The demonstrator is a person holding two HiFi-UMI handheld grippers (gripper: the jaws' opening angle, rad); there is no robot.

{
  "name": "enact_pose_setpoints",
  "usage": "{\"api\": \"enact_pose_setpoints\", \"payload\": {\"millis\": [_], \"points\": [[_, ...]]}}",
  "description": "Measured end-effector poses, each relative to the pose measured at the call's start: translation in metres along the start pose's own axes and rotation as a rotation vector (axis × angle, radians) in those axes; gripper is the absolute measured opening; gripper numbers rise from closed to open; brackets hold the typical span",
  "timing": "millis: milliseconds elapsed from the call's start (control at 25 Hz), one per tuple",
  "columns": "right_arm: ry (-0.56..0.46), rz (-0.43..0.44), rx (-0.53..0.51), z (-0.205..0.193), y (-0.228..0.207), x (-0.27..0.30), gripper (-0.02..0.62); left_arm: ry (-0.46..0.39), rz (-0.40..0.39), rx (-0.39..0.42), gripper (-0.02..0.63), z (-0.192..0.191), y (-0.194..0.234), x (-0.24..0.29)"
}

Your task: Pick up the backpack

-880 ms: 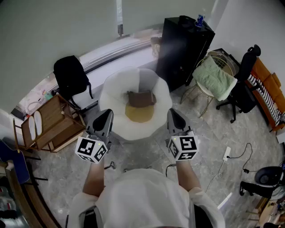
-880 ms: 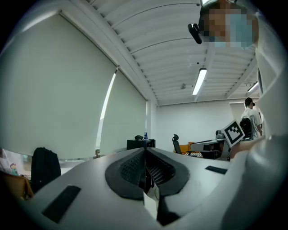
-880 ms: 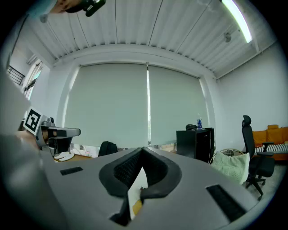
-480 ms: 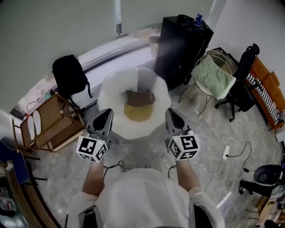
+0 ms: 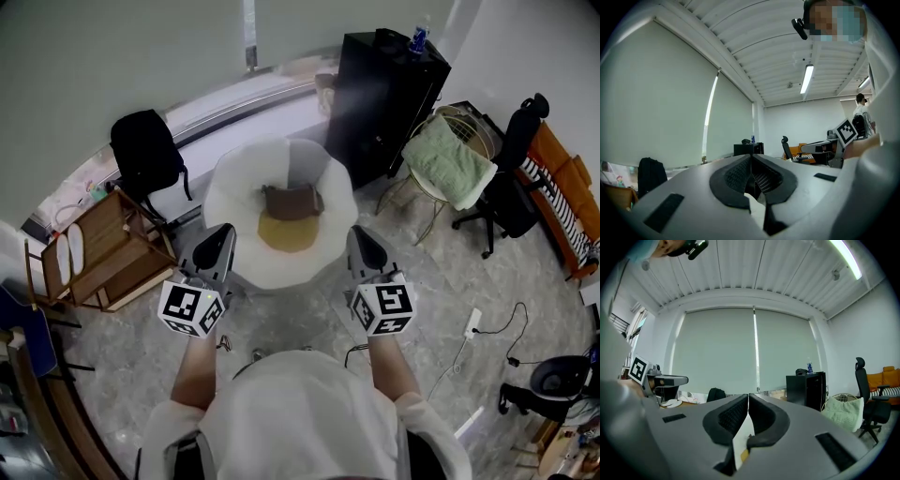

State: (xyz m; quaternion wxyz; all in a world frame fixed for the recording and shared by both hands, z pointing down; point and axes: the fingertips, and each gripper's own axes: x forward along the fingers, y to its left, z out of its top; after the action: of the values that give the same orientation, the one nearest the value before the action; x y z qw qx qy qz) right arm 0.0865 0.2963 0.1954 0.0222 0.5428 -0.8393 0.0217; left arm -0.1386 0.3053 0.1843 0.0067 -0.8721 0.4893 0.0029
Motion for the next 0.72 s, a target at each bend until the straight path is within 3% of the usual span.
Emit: {"api": "enact_pose_setpoints", "payload": {"millis": [440, 720], "points": [[0.036, 0.074, -0.001, -0.019, -0.043, -0.004, 0.029, -0.006, 0.093, -0.025, 0.04, -0.017, -0.036, 0.025], [0.038, 0.089, 0.021, -0.023, -0.049, 0.0, 0.029, 0.008, 0.096, -0.049, 0.04, -0.025, -0.041, 0.033]]}}
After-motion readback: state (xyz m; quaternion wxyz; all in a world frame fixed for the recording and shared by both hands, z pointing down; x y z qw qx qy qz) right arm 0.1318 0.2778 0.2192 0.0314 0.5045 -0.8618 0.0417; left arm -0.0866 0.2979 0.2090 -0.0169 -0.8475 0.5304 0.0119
